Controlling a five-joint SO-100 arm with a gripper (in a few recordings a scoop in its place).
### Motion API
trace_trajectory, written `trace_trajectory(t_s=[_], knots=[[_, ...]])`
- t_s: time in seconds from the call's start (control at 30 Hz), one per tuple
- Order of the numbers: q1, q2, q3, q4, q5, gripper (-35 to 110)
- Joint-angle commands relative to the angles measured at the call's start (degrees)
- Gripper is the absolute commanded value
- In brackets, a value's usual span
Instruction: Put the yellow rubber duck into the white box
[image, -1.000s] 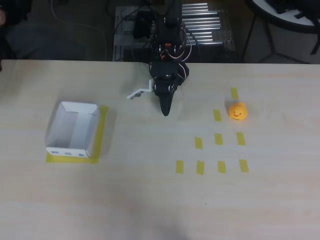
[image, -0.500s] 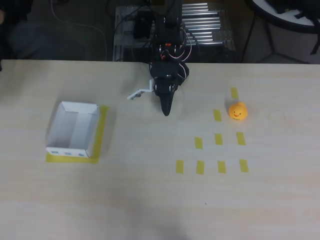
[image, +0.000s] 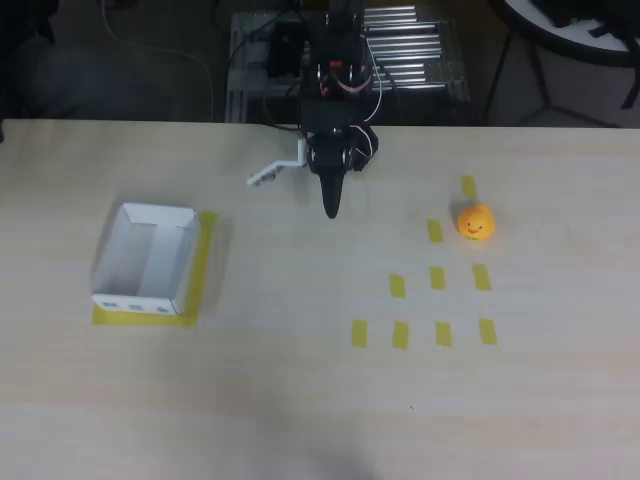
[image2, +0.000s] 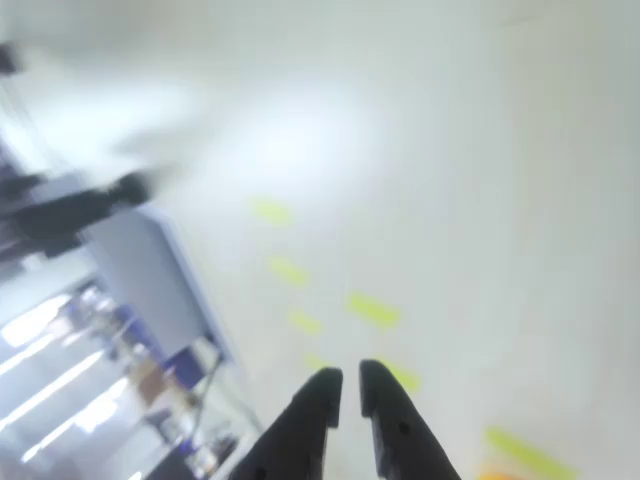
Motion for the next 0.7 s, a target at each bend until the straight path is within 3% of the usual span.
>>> trace_trajectory(t_s=[0.0,0.37,0.47,0.53,0.67], knots=[[0.5,-9.0,-22.0,3.7,-0.9,0],[-6.2,-25.8,-39.7,6.9,-8.0,0],[-9.9,-30.9,-46.1,11.6,-21.0,0],[-12.3,-33.2,-49.4,14.6,-23.8,0],[-15.9,-36.9,-54.6,21.6,-27.8,15]])
